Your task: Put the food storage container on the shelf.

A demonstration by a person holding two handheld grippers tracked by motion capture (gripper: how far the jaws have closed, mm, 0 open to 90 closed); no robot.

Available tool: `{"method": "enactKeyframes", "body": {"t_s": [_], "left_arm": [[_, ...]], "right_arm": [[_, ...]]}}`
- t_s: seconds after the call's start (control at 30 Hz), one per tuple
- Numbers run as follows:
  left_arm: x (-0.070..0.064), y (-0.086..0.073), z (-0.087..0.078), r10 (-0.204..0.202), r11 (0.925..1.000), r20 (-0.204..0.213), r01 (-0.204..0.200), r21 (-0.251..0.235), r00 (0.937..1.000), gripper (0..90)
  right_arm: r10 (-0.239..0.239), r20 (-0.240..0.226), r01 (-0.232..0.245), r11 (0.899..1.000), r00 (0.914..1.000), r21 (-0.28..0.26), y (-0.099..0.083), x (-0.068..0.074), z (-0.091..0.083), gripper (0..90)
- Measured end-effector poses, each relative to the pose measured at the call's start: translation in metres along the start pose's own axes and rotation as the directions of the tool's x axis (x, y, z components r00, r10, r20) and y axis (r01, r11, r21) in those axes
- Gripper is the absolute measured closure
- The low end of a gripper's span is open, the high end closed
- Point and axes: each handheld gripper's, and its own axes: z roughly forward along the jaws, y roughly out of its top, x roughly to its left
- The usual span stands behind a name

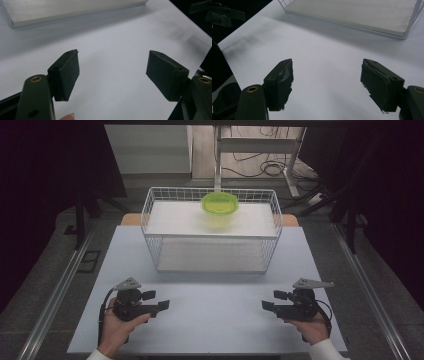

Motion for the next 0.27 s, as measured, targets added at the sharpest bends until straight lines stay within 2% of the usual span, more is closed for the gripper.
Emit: {"method": "enactKeyframes", "body": {"t_s": [0.27], "left_arm": [[0.0012,-0.0020,0.0014,0.006,0.9999,-0.010,-0.006,0.009,0.9999,25.7]], "right_arm": [[-0.019,0.027,0.019,1.000,0.9995,-0.017,-0.0032,0.0003,0.0002,22.4]]}}
